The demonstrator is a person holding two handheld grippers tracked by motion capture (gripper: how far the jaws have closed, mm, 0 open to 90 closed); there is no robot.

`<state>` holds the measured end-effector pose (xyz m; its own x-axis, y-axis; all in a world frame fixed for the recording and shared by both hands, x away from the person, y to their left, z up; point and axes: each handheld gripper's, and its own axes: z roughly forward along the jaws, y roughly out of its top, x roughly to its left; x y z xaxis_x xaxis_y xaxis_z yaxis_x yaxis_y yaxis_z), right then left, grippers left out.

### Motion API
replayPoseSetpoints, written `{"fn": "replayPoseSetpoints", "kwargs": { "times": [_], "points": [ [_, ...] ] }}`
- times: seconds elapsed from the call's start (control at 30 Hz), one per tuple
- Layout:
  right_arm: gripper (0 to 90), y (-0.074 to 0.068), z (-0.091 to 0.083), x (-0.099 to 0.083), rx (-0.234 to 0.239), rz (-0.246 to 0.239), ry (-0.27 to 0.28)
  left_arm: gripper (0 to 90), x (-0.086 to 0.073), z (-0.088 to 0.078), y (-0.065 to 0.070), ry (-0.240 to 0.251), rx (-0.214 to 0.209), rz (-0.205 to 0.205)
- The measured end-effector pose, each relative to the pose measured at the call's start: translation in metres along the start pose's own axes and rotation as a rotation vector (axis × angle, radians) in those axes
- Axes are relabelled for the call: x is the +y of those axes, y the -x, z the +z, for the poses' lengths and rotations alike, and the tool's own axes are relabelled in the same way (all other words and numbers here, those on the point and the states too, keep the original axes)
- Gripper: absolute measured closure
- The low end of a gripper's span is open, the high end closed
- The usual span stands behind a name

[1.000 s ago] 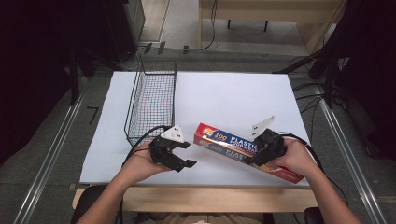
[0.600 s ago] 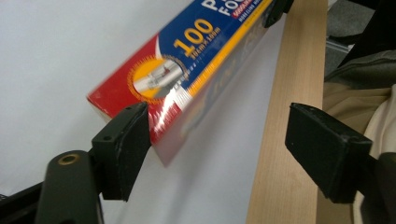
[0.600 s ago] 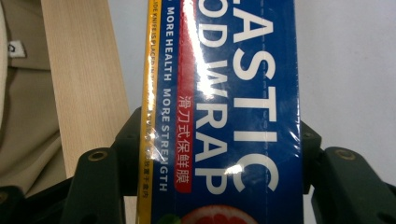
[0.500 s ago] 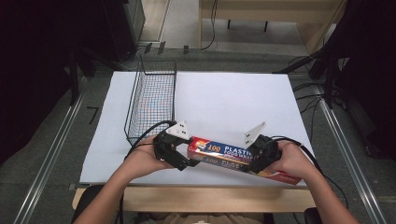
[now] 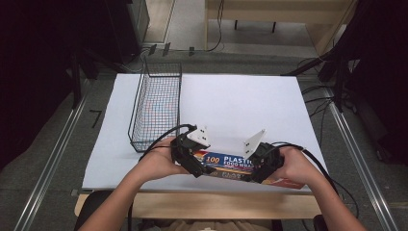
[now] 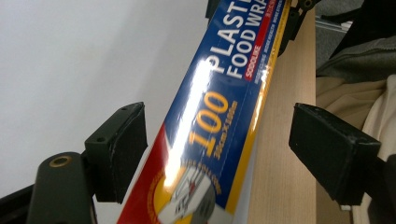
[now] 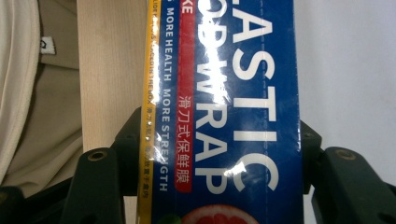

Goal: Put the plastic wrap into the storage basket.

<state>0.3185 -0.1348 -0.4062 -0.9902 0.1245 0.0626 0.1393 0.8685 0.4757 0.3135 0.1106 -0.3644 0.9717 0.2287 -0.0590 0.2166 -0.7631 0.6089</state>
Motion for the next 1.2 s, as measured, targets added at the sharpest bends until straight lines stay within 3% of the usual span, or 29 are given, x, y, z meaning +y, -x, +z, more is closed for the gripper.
{"fn": "replayPoseSetpoints", "kwargs": {
  "times": [0.27,0.6,0.8,0.97,1.0,1.1,1.2],
  "points": [
    [41.2,-0.009,0.002,0.013,-0.006,-0.052,-0.004,21.5,0.004,0.015,0.007,-0.068,0.004,0.098],
    [41.2,-0.019,-0.001,0.027,-0.053,-0.097,-0.016,20.9,0.005,0.03,0.01,-0.151,0.021,0.123],
    [41.3,-0.022,0.0,0.03,-0.085,-0.119,-0.022,21.7,0.006,0.04,0.011,-0.202,0.021,0.11],
    [41.2,-0.027,0.003,0.034,-0.111,-0.134,-0.037,24.0,0.005,0.048,0.014,-0.256,0.035,0.135],
    [41.2,-0.026,0.004,0.034,-0.118,-0.159,-0.034,25.6,0.005,0.049,0.014,-0.258,0.03,0.122],
    [41.2,-0.027,0.005,0.034,-0.11,-0.162,-0.038,28.6,0.004,0.051,0.015,-0.257,-0.001,0.132],
    [41.0,-0.028,0.006,0.033,-0.1,-0.163,-0.043,32.8,0.002,0.051,0.016,-0.252,-0.015,0.172]
  ]
}}
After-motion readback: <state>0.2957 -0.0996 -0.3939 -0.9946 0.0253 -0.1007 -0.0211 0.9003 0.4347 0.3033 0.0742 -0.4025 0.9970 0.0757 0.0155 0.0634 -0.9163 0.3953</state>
